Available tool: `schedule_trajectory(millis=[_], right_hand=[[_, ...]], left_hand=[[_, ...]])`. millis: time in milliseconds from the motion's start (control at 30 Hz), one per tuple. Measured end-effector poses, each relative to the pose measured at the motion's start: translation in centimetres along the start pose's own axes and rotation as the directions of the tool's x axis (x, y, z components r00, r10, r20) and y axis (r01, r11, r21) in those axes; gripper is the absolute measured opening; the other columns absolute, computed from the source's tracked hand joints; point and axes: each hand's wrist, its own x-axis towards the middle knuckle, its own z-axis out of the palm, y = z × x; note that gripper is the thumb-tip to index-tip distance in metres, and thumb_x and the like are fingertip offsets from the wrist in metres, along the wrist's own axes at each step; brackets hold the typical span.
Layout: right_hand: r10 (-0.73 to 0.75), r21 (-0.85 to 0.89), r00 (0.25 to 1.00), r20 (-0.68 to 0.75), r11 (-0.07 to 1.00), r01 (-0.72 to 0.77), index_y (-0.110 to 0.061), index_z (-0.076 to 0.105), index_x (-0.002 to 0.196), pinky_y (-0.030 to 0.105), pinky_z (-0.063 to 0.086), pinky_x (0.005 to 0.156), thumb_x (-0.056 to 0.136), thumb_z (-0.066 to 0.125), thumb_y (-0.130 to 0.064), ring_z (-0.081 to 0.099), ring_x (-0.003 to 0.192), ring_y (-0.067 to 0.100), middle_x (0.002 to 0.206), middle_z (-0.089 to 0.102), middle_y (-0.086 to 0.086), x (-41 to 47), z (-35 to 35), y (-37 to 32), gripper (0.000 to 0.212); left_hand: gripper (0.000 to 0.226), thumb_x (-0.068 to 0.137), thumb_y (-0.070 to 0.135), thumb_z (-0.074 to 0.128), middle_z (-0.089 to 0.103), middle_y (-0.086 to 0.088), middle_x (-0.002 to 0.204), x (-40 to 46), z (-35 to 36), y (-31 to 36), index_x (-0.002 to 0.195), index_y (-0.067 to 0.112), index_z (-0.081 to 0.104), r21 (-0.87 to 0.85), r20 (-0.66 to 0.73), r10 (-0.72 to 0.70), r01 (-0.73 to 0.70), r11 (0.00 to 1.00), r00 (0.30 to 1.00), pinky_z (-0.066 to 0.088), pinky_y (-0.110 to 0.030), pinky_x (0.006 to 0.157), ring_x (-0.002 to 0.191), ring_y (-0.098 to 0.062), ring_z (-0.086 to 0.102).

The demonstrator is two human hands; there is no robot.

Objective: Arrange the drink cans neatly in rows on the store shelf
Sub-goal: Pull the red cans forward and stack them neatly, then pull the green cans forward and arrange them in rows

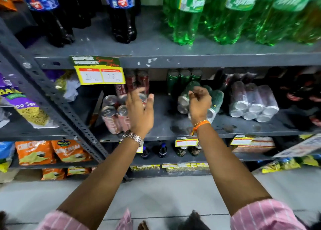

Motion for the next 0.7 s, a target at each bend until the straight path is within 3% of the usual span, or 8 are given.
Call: schedule_trajectory(millis=[100,200,267,333,400,500,567,700], right_hand=[[-0.043,-0.081,0.970,-0.239,0.996,0.024,-0.004,0.064,0.103,0.007,0.045,0.075,0.085,0.068,-0.002,0.060,0.086,0.020,0.098,0.065,0.012,2.8,-4.4,0.7,0.018],[0.126,-0.244,0.949,-0.288,0.949,-0.200,0.001,0.066,0.110,0.034,0.053,0.091,0.079,0.076,-0.020,0.065,0.096,0.032,0.106,0.069,0.020,6.6,-7.8,2.2,0.038],[0.296,-0.335,0.930,-0.217,0.872,-0.356,0.005,0.068,0.103,0.040,0.053,0.083,0.074,0.080,-0.030,0.059,0.084,0.026,0.092,0.065,0.014,8.5,-9.6,3.0,0.047],[0.449,-0.326,0.890,-0.075,0.833,-0.447,0.001,0.069,0.090,0.042,0.049,0.073,0.069,0.082,-0.039,0.054,0.078,0.023,0.084,0.061,0.012,8.9,-9.8,3.2,0.047],[0.547,-0.228,0.837,-0.005,0.814,-0.534,0.001,0.070,0.090,0.045,0.058,0.078,0.062,0.088,-0.039,0.063,0.079,0.024,0.088,0.068,0.010,9.7,-9.8,3.5,0.052],[0.585,-0.144,0.810,0.031,0.805,-0.576,0.005,0.069,0.101,0.047,0.061,0.086,0.052,0.093,-0.040,0.071,0.088,0.028,0.097,0.074,0.015,10.5,-9.3,4.0,0.071],[0.592,-0.163,0.805,0.033,0.798,-0.580,0.004,0.068,0.103,0.042,0.061,0.086,0.057,0.092,-0.040,0.072,0.090,0.028,0.098,0.073,0.014,10.8,-9.2,3.9,0.068],[0.591,-0.289,0.805,0.049,0.780,-0.555,-0.004,0.068,0.090,0.036,0.061,0.083,0.053,0.093,-0.039,0.072,0.084,0.025,0.091,0.073,0.008,11.4,-9.2,3.6,0.058]], left_hand=[[0.045,0.090,0.041,0.057,0.055,-0.008,0.133,1.3,5.3,2.2,0.128,0.016,0.053,0.065,0.262,0.001,-0.019,0.998,0.965,0.041,-0.038,0.104,0.124,-0.027,0.051],[0.058,0.089,0.044,0.061,0.052,-0.015,0.140,3.1,11.0,3.6,0.137,0.013,0.048,0.148,0.489,-0.161,0.100,0.984,0.857,0.040,-0.039,0.106,0.129,-0.032,0.049],[0.068,0.090,0.044,0.061,0.046,-0.018,0.148,4.0,14.5,4.2,0.144,0.009,0.041,0.198,0.572,-0.269,0.188,0.962,0.775,0.037,-0.036,0.111,0.136,-0.031,0.044],[0.074,0.092,0.044,0.058,0.039,-0.019,0.154,4.9,16.7,4.1,0.148,0.004,0.033,0.244,0.610,-0.332,0.228,0.943,0.720,0.034,-0.033,0.112,0.141,-0.031,0.040],[0.077,0.093,0.046,0.054,0.033,-0.018,0.157,5.4,18.8,4.2,0.151,0.003,0.025,0.264,0.608,-0.392,0.289,0.920,0.690,0.032,-0.032,0.114,0.143,-0.031,0.037],[0.077,0.095,0.046,0.051,0.029,-0.017,0.159,5.7,20.5,3.7,0.152,0.003,0.020,0.260,0.593,-0.438,0.354,0.898,0.676,0.029,-0.032,0.115,0.145,-0.030,0.033],[0.079,0.094,0.048,0.051,0.027,-0.017,0.160,5.8,20.7,3.1,0.152,0.003,0.020,0.246,0.590,-0.472,0.412,0.878,0.655,0.028,-0.032,0.115,0.146,-0.030,0.032],[0.071,0.080,0.049,0.070,0.060,-0.012,0.130,5.9,20.2,1.6,0.131,0.002,0.053,0.204,0.553,-0.515,0.493,0.846,0.655,0.047,-0.032,0.096,0.118,-0.027,0.059]])
